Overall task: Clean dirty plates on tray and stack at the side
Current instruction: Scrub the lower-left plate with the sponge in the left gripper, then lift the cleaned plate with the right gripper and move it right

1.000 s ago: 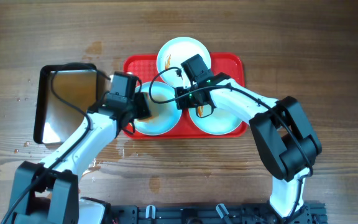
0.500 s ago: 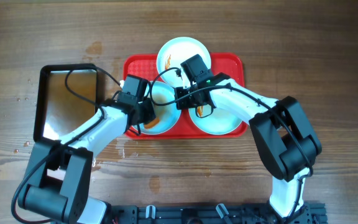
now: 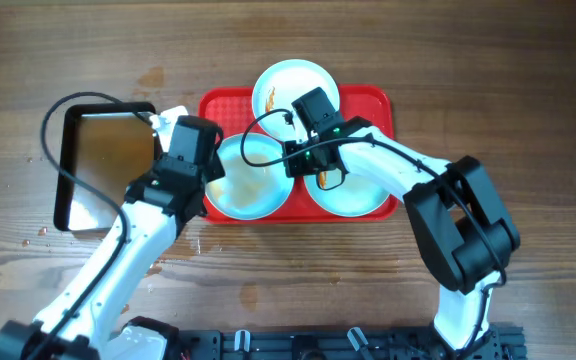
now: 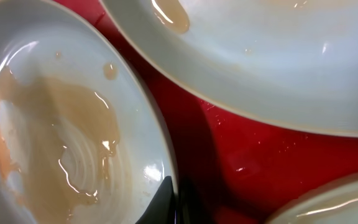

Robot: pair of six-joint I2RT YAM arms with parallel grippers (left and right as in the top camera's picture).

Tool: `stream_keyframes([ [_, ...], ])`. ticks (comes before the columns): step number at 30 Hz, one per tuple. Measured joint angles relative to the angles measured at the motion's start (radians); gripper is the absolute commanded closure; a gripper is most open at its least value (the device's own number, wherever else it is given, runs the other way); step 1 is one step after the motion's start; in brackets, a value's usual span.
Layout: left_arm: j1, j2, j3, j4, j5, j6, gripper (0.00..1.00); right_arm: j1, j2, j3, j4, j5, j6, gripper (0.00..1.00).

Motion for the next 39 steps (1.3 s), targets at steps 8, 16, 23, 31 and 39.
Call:
stream_keyframes([
  [8,0.314,-0.131,0.0,-0.053,0.137,-0.116,0.96,0.026,-0.173,0.1,-0.137,0.155,-0.149,0.96],
  [16,0.576,-0.126,0.0,-0.074,0.274,-0.126,0.96,0.176,-0.21,0.174,-0.143,0.575,-0.325,0.96],
  [23,0.628,-0.043,0.0,-0.076,0.309,-0.085,0.96,0.307,-0.21,0.182,-0.026,1.003,-0.572,0.96],
  [31,0.635,-0.009,0.0,-0.077,0.32,-0.081,0.96,0.423,-0.21,0.188,0.365,1.339,-1.003,0.96],
  [39,0.635,-0.008,0.0,-0.078,0.323,-0.077,0.96,0.479,-0.21,0.195,0.375,1.457,-1.16,0.96],
])
